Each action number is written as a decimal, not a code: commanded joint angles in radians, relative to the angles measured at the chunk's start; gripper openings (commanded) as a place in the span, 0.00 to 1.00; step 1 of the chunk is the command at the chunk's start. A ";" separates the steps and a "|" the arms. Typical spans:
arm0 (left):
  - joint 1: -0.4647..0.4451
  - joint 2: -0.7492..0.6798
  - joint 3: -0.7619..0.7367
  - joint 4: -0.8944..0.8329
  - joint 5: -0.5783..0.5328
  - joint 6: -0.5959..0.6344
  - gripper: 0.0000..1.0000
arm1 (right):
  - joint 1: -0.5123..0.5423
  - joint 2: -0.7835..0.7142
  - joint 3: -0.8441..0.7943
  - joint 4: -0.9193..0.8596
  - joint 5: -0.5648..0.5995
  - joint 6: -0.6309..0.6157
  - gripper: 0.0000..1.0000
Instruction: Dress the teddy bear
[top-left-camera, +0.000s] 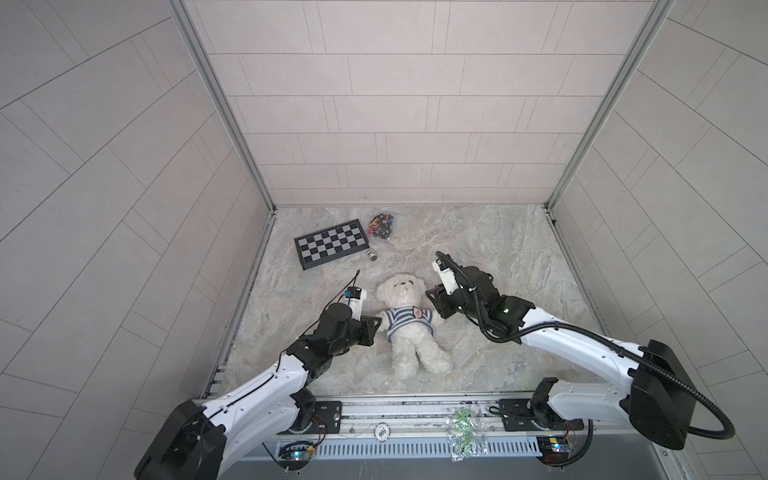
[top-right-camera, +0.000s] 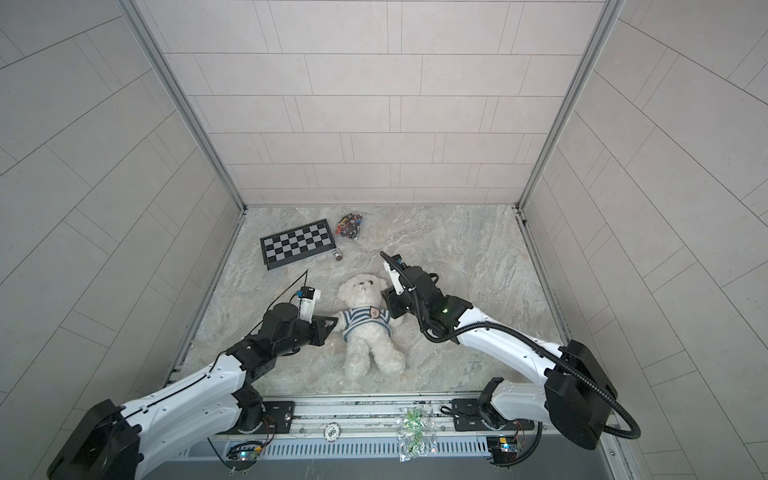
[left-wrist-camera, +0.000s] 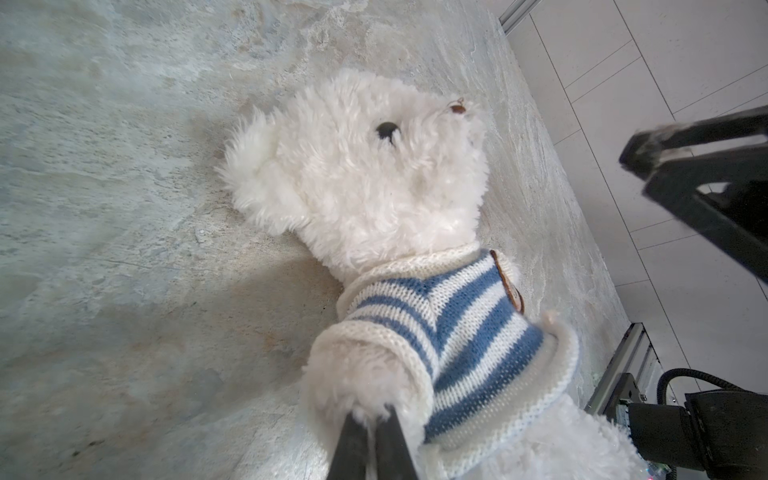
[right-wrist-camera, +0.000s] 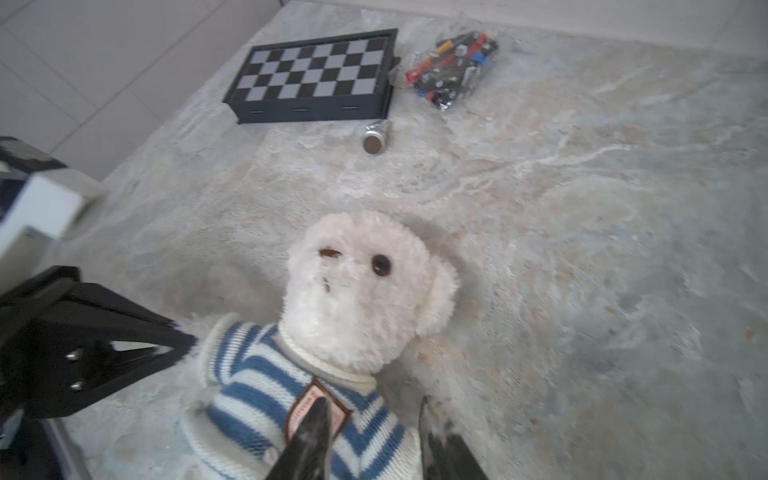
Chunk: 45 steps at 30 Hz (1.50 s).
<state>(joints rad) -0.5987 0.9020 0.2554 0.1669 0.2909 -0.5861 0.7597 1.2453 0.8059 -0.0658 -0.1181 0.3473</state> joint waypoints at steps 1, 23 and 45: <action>-0.004 -0.001 -0.003 0.005 0.000 0.002 0.00 | 0.049 0.039 0.039 0.007 -0.096 -0.004 0.38; -0.005 -0.012 -0.028 0.037 -0.004 -0.018 0.00 | 0.167 0.107 -0.157 0.111 -0.140 0.135 0.26; -0.026 -0.119 0.263 -0.238 -0.148 0.114 0.42 | 0.057 -0.050 -0.061 0.034 -0.005 0.044 0.29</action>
<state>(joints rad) -0.6052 0.7536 0.4820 -0.0582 0.1558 -0.5018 0.8486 1.2095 0.7544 -0.0231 -0.1703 0.4088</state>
